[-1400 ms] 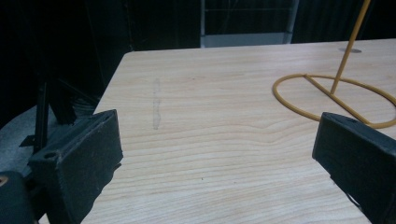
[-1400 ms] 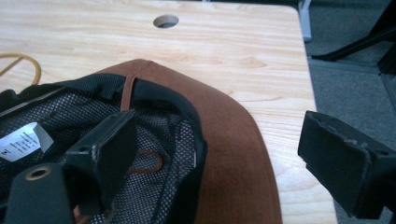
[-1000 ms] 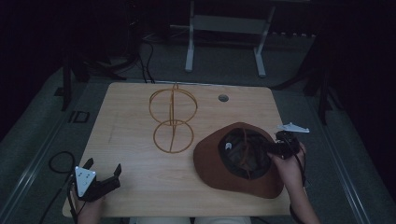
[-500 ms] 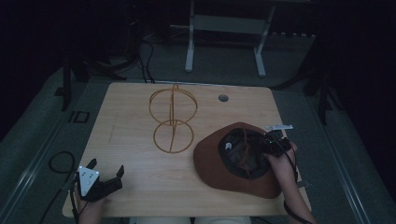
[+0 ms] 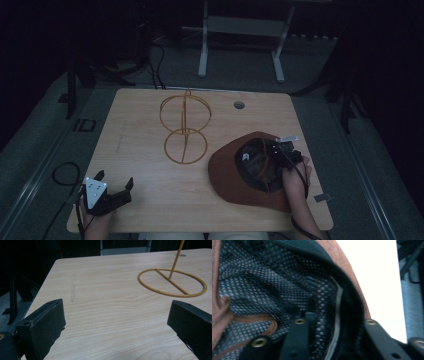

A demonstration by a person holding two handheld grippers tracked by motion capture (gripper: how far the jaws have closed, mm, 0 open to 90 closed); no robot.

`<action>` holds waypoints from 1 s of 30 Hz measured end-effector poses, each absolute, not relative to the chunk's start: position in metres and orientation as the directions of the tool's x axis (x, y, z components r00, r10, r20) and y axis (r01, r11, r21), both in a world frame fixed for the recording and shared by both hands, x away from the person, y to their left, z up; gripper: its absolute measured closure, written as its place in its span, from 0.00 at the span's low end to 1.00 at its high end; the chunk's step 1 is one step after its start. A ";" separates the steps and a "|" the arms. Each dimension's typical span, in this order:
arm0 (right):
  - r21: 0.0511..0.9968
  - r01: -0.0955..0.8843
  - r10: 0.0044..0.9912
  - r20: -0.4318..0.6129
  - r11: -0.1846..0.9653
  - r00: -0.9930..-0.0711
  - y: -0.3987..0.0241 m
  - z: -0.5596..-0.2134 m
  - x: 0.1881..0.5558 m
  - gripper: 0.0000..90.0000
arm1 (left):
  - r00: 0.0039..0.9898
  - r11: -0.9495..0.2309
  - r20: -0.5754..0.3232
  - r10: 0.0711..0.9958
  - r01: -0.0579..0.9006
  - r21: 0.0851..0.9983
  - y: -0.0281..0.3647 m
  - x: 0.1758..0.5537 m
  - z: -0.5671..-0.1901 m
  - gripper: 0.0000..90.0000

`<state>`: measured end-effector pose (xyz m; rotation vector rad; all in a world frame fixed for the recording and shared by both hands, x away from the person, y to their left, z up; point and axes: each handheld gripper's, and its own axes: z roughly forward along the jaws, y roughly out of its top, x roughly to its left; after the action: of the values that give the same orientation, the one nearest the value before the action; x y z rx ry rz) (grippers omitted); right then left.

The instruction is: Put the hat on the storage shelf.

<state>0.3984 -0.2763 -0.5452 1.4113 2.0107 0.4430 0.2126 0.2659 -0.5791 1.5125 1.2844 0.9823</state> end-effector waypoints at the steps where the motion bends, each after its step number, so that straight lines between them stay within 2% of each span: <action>1: 0.600 0.707 0.923 -0.320 0.373 -0.215 -0.275 -0.545 0.398 0.86 | 0.147 -0.059 0.019 0.989 0.279 0.958 0.266 0.213 -0.579 0.02; 3: 0.607 0.698 0.919 -0.334 0.380 -0.209 -0.275 -0.542 0.398 0.93 | 0.142 -0.057 0.018 0.990 0.278 0.959 0.266 0.212 -0.578 0.02; 4: 0.607 0.698 0.919 -0.334 0.380 -0.209 -0.275 -0.542 0.398 0.93 | 0.142 -0.057 0.018 0.990 0.278 0.959 0.266 0.212 -0.578 0.02; 6: 0.668 0.670 0.945 -0.264 0.323 -0.193 -0.283 -0.529 0.394 0.94 | 0.142 -0.057 0.017 0.990 0.282 0.958 0.266 0.212 -0.578 0.02; 10: 0.724 0.630 0.960 -0.208 0.280 -0.188 -0.288 -0.511 0.388 0.95 | 0.138 -0.053 0.011 0.990 0.305 0.951 0.266 0.214 -0.578 0.02; 13: 0.728 0.634 0.964 -0.161 0.261 -0.212 -0.290 -0.501 0.387 0.95 | 0.131 -0.050 0.010 0.991 0.309 0.950 0.265 0.214 -0.577 0.02; 19: 0.765 0.597 0.967 -0.137 0.242 -0.217 -0.292 -0.483 0.379 0.95 | 0.139 -0.035 -0.013 0.990 0.341 0.939 0.263 0.213 -0.572 0.02; 23: 0.795 0.561 0.969 -0.131 0.229 -0.209 -0.293 -0.469 0.373 0.95 | 0.112 -0.048 0.010 0.994 0.346 0.937 0.261 0.213 -0.569 0.02; 26: 0.825 0.524 0.973 -0.125 0.212 -0.196 -0.296 -0.452 0.367 0.95 | 0.114 -0.011 -0.032 0.993 0.355 0.935 0.263 0.212 -0.564 0.02; 30: 0.850 0.491 0.976 -0.109 0.191 -0.190 -0.301 -0.436 0.362 0.95 | 0.140 -0.021 -0.032 0.990 0.364 0.931 0.261 0.212 -0.556 0.02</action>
<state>0.3621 -0.3006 -0.4358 1.3808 1.7850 0.9019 0.2117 0.2607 -0.5556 1.5367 1.3646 0.8965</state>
